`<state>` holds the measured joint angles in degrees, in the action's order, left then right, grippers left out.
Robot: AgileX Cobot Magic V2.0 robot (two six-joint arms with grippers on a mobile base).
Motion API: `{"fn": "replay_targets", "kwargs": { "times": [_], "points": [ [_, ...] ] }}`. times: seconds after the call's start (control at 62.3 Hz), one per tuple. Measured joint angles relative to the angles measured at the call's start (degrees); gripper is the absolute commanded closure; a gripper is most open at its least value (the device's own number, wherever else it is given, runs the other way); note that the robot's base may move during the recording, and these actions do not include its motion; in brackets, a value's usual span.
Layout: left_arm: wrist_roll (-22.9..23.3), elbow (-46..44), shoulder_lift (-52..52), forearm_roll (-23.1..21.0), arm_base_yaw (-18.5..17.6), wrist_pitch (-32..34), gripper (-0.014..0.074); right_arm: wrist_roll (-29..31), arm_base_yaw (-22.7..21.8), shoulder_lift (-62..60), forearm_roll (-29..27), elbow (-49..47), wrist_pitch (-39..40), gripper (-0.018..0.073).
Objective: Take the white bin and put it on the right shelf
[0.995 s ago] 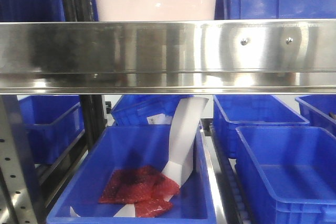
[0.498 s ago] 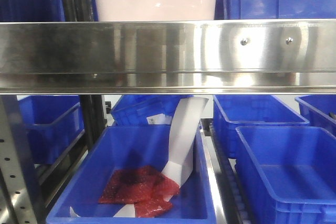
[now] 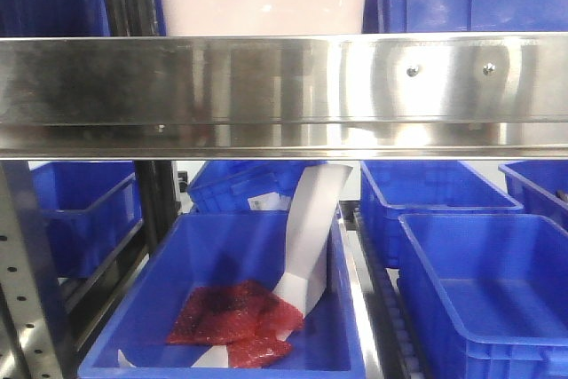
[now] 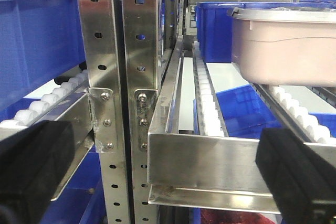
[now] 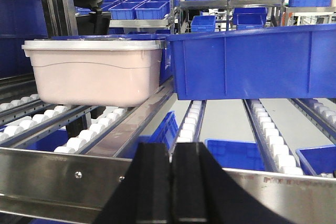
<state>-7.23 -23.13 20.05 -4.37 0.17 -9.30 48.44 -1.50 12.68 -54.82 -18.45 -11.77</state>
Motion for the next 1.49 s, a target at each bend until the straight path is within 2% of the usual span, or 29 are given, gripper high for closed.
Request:
{"fn": "replay_targets", "kwargs": {
  "times": [1.493],
  "points": [
    [0.29,0.00,0.00,-0.23,0.00,0.38,0.0715,0.00,0.00,0.00,0.00,0.00,0.00,0.0490]
  ]
}}
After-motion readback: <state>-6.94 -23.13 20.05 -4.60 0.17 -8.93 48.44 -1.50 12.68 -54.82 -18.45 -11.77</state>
